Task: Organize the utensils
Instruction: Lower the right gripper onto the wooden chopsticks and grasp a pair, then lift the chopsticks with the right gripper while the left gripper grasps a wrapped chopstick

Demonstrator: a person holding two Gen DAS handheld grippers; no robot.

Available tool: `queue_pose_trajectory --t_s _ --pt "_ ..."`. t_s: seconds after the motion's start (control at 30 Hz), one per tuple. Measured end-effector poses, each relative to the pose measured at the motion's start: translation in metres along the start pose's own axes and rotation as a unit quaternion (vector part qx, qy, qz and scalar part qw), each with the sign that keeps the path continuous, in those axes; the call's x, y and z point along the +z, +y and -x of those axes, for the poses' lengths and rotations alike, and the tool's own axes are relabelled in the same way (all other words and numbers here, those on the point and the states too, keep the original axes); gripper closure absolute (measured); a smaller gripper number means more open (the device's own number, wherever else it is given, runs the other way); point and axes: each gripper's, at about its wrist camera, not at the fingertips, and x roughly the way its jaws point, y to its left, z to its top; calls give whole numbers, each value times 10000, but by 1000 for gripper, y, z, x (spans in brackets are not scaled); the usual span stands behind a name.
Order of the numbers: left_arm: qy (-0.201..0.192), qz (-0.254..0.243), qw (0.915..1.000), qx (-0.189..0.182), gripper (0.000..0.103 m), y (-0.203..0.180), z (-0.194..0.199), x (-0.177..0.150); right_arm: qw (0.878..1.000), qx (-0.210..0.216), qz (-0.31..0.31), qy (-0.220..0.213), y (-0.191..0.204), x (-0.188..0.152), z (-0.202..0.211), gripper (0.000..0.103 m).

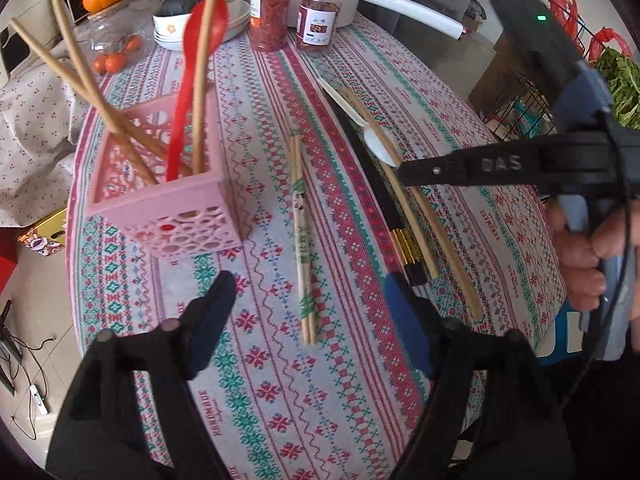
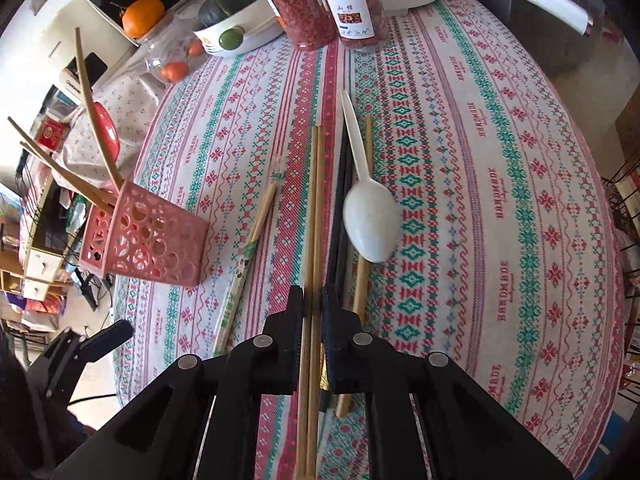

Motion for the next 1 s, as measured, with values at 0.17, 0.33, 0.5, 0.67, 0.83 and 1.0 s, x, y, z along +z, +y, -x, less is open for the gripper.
queue_pose_trajectory --t_s 0.17,0.33,0.5,0.67,0.83,1.0 --pt "64 -99 9997 211 67 -16 -31 17 9999 92 -81 -100 -23 -16 24 94" --pt "-81 -50 9987 491 72 -35 -54 43 9996 86 -194 -162 -48 -24 38 94" --pt "-184 -40 9935 1119 73 -42 -76 60 9992 183 -314 -180 -66 -24 45 94" --pt "-210 21 9878 1543 73 -34 -92 68 9991 249 -277 -181 -71 -27 49 94" --pt "-86 259 9898 1401 74 -21 -95 75 9990 252 -314 -188 -77 -27 50 94" --pt "31 362 9909 1294 73 -12 -97 78 9987 252 -392 -227 -82 -28 53 94"
